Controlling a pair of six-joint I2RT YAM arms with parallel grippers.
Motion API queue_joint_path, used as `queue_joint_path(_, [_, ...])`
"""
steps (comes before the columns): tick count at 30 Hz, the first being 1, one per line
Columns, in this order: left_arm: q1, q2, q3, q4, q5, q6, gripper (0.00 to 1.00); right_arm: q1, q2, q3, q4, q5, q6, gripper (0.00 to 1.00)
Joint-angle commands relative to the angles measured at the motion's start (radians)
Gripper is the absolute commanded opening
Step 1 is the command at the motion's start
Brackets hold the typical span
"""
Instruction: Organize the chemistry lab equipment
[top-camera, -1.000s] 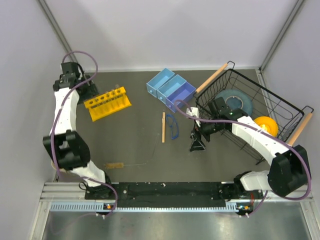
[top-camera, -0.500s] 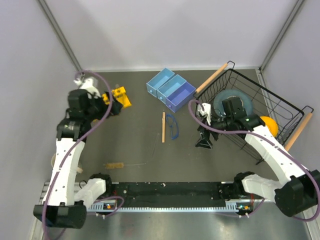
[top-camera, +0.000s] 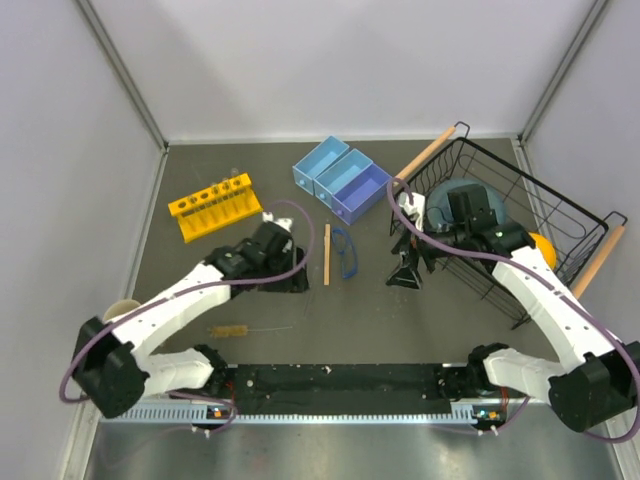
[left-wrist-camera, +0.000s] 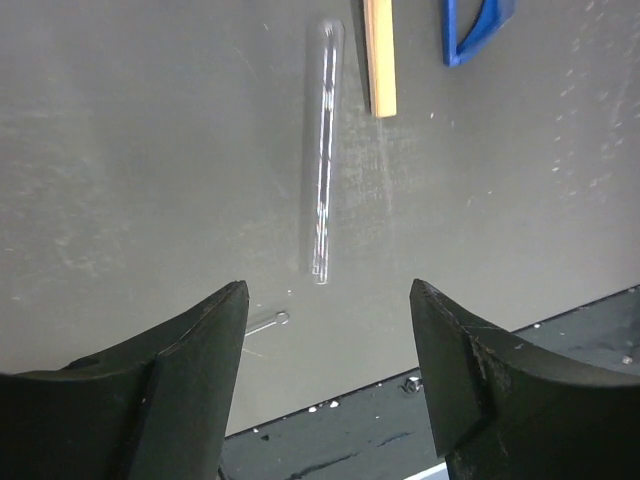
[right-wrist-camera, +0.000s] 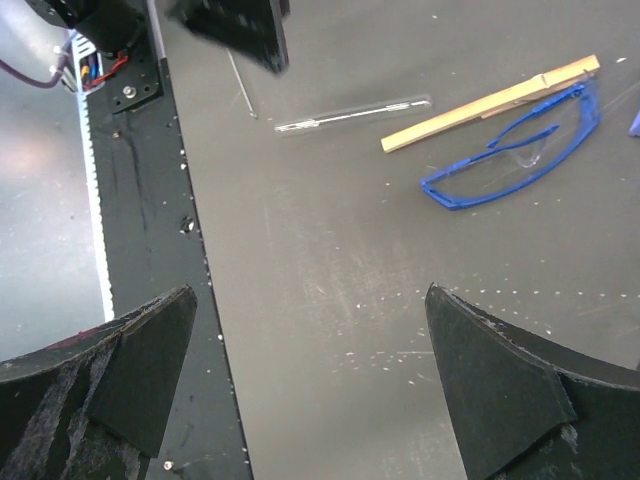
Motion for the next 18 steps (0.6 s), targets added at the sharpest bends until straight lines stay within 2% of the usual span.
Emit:
queue_joint_path(1, [-0.135, 0.112, 0.002, 0.080, -0.164, -0.122, 0.70, -0.006, 0.026, -0.001, 0.014, -0.085, 0.020, 0.99])
queue_joint_path(5, [-0.196, 0.246, 0.034, 0.098, -0.211, -0.152, 0.58, -0.004, 0.039, -0.018, 0.017, -0.093, 0.015, 0.99])
queue_joint_path(9, [-0.210, 0.388, 0.083, 0.091, -0.244, -0.145, 0.53, -0.006, 0.045, -0.024, 0.020, -0.093, 0.014, 0.99])
queue_joint_path(13, [-0.216, 0.467, 0.125, 0.081, -0.261, -0.133, 0.48, -0.004, 0.043, -0.041, 0.028, -0.096, 0.011, 0.99])
queue_joint_path(15, [-0.216, 0.499, 0.129, 0.084, -0.249, -0.133, 0.39, -0.004, 0.042, -0.046, 0.034, -0.099, 0.011, 0.99])
queue_joint_path(18, [-0.223, 0.522, 0.132, 0.086, -0.244, -0.139, 0.36, -0.006, 0.040, -0.053, 0.038, -0.108, 0.009, 0.99])
